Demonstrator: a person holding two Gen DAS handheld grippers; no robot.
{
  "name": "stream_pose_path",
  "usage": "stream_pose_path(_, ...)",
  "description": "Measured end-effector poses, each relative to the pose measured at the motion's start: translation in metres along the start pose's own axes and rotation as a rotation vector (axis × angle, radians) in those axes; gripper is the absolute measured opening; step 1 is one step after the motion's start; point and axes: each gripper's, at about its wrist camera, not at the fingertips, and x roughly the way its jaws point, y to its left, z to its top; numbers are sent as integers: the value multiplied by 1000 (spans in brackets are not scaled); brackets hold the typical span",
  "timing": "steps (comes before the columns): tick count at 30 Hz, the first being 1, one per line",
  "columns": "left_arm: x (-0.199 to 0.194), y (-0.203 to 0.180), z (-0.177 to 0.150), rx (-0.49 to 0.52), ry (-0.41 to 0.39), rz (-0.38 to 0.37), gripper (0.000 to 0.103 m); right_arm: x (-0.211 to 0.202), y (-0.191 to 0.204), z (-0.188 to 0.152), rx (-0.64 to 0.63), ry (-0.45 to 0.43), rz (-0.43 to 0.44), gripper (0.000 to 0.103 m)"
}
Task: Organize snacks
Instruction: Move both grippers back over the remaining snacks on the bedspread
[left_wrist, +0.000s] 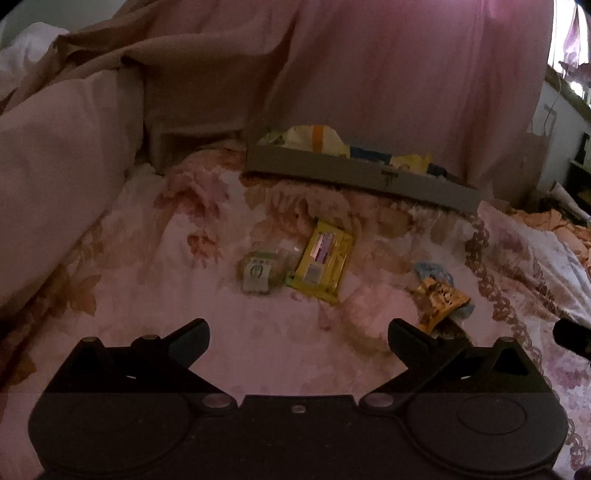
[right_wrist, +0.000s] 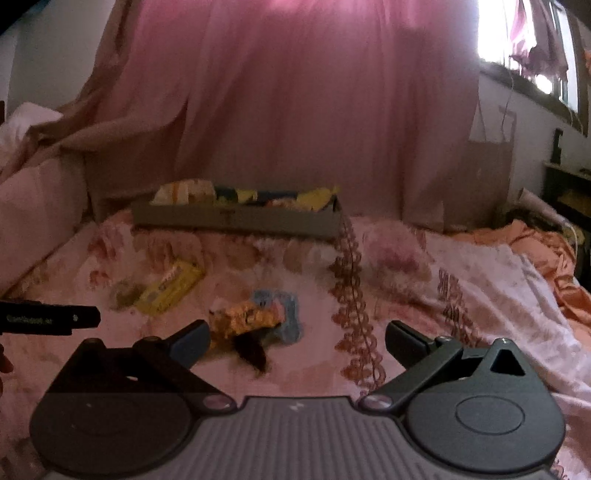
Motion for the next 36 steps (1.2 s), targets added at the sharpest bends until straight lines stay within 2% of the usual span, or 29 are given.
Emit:
stream_pose_path(9, 15, -2, 0, 28, 49, -21, 102, 11, 2, -7, 3, 60, 22, 103)
stream_pose_path(25, 42, -14, 5, 210, 88, -164, 102, 42, 5, -14, -4, 140, 54, 103)
stream_pose_path(31, 53, -16, 7, 260, 105, -220, 102, 59, 12, -13, -84, 142, 73, 103)
stream_pose_path(36, 64, -18, 10, 278, 126, -272, 102, 64, 23, -14, -234, 81, 99, 103)
